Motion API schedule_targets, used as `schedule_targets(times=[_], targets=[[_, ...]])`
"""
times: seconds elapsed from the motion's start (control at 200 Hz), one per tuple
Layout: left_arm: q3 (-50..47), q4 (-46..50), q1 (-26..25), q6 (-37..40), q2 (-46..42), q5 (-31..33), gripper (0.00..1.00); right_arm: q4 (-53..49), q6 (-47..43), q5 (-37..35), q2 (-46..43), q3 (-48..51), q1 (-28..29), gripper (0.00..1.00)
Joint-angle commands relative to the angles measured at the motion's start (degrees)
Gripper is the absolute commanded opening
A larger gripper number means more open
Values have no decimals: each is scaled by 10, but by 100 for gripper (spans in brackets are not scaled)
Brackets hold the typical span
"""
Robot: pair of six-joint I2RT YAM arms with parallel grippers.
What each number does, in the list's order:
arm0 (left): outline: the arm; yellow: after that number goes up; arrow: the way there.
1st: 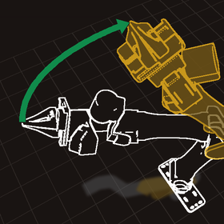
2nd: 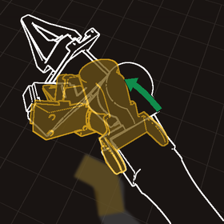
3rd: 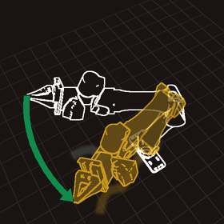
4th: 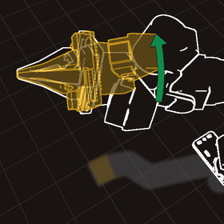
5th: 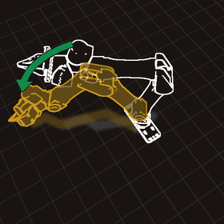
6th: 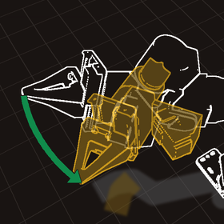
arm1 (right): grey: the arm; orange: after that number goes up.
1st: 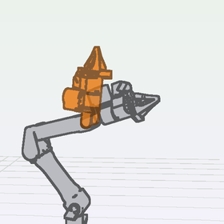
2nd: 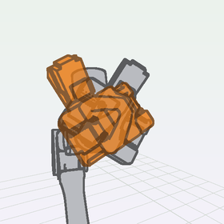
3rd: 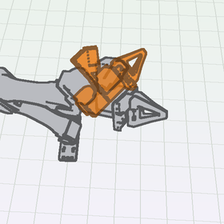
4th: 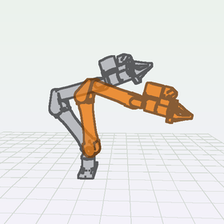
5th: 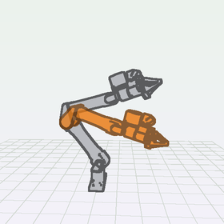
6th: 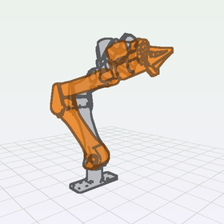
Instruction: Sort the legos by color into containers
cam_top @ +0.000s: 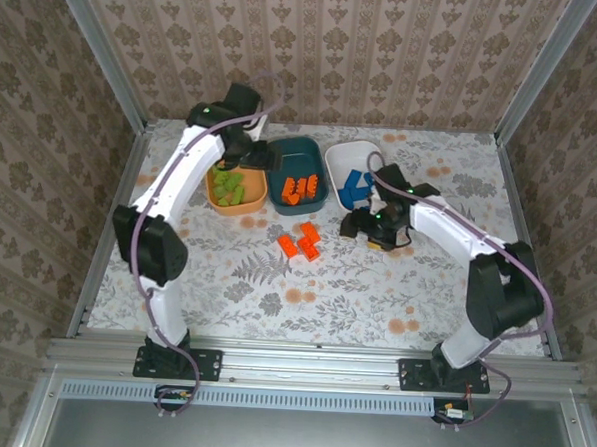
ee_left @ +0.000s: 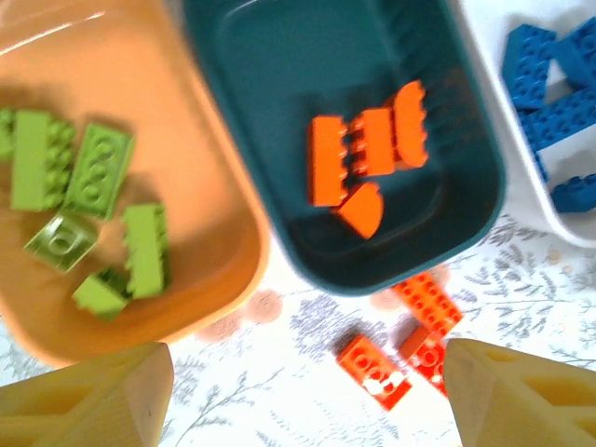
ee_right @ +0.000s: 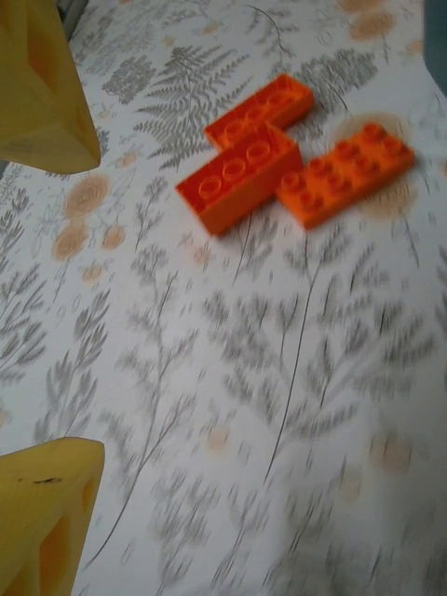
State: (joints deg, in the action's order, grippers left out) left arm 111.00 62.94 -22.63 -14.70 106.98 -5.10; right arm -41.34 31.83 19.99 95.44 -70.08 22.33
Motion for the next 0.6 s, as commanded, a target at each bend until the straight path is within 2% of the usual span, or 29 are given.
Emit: schedule_targets(times=[0.0,0.155,0.295,0.595], targets=[[-97,-29,31,-9,-80,-1,78,-26,-29,-9,53,-60,41,76],[-248,-58,72,-29,-188,-18,78,-67,-57,-19,134,-142,88,76],[-341,-73,106,-47,-259,-45,79,-111,-84,-39,191,-207,118,76],[-386,-79,140,-50,-295,-74,80,-167,-137,-96,242,-267,150,71]])
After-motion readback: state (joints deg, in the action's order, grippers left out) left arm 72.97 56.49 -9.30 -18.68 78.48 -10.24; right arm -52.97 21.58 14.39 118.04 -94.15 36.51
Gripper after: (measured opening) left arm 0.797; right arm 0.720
